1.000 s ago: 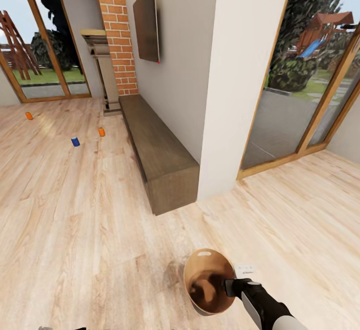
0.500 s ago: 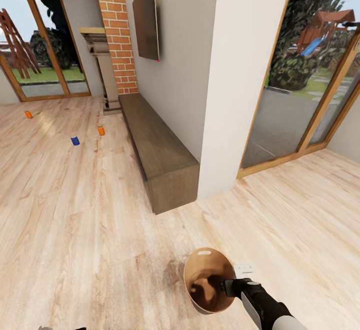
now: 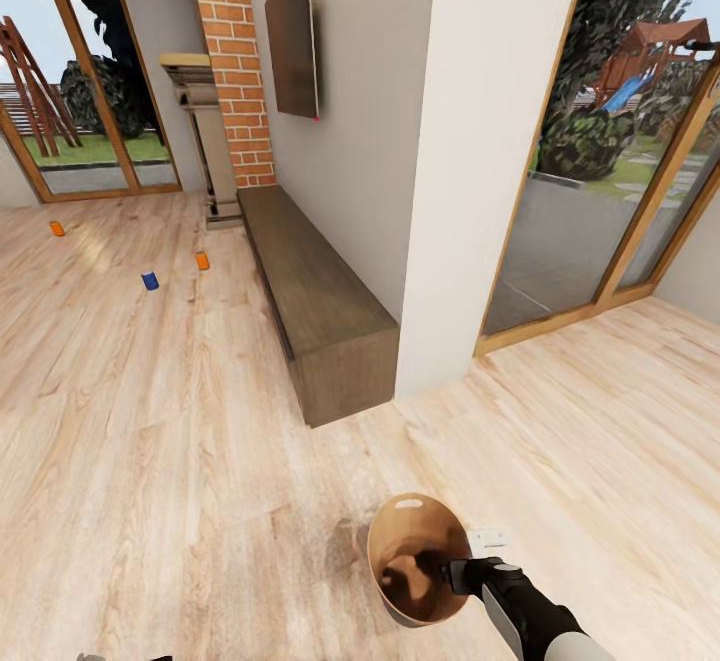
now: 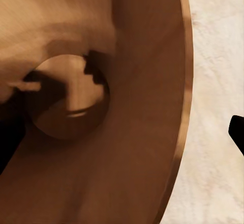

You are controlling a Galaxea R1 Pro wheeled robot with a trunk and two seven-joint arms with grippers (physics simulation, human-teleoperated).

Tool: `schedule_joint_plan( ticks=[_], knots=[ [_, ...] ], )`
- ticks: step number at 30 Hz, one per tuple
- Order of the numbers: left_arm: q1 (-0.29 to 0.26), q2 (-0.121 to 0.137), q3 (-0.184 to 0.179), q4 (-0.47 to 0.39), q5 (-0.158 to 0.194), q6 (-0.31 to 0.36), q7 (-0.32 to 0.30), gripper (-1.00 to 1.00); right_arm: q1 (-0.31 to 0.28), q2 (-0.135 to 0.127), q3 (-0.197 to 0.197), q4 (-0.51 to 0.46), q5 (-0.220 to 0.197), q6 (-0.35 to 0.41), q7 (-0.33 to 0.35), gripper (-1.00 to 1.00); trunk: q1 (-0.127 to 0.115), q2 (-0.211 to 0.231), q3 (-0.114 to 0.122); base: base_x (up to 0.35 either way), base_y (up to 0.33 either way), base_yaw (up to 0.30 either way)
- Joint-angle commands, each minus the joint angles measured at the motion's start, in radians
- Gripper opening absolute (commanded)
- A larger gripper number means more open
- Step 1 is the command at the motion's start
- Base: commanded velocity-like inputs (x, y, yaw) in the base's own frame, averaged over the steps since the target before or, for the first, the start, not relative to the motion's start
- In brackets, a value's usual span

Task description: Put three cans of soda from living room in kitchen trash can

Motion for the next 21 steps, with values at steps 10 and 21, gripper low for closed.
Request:
schedule_joint_plan(
  ticks=[10,21],
  knots=[
    [0.000,0.000,0.000,0.000,0.000,0.000,0.000,1.00,0.000,0.000,0.000,0.000,0.000,0.000,0.000,1.00,0.000,0.000,0.000,0.000,0.000,0.000],
    [0.000,0.000,0.000,0.000,0.000,0.000,0.000,1.00,0.000,0.000,0.000,0.000,-0.001,-0.003,0.000,-1.00,0.000,0.000,0.000,0.000,0.000,0.000]
  ],
)
